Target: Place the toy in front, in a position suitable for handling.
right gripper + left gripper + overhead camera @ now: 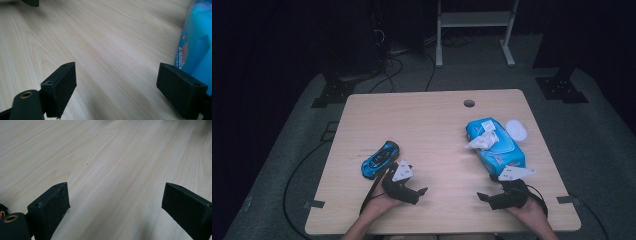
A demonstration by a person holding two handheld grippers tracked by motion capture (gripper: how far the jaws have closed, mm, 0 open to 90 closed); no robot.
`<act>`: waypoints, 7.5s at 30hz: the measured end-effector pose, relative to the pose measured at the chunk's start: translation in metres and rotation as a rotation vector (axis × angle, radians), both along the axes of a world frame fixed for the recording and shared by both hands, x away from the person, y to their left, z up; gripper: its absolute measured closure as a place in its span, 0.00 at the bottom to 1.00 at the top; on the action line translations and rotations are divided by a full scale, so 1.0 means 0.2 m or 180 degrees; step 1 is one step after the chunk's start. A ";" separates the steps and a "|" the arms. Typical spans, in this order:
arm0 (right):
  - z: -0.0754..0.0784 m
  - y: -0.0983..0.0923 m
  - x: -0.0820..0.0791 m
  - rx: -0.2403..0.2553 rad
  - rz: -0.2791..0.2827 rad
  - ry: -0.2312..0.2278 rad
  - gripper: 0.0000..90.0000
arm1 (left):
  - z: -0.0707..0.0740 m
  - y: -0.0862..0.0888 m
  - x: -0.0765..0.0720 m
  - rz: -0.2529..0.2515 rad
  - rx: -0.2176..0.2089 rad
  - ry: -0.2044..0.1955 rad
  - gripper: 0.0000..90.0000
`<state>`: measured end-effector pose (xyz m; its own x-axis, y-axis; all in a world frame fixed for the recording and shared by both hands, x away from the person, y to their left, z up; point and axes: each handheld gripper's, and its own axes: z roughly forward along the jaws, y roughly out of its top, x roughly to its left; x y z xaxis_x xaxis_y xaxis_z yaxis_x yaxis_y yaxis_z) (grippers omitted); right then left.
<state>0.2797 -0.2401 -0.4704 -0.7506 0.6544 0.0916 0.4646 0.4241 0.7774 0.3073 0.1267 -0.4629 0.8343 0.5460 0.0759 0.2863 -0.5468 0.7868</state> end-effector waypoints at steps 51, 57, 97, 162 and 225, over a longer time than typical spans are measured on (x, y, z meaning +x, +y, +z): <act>0.03 0.05 -0.02 -0.0024 0.0201 0.0104 0.17 | 0.11 0.48 0.48 0.0587 0.0791 0.0543 0.08; 0.03 0.05 -0.03 -0.0033 0.0222 0.0123 0.17 | 0.07 0.47 0.51 0.0603 0.0875 0.0739 0.09; 0.02 0.05 -0.03 -0.0044 0.0247 0.0141 0.17 | 0.08 0.41 0.60 0.0335 0.1377 0.1199 0.29; 0.29 -0.10 0.23 0.0195 -0.0453 -0.0391 0.18 | 0.07 -0.50 0.31 -0.1291 0.1451 0.0719 0.29; 0.28 0.33 0.23 0.0780 0.0497 0.0482 0.94 | 0.00 -0.03 0.14 -0.0733 0.0335 0.0123 0.10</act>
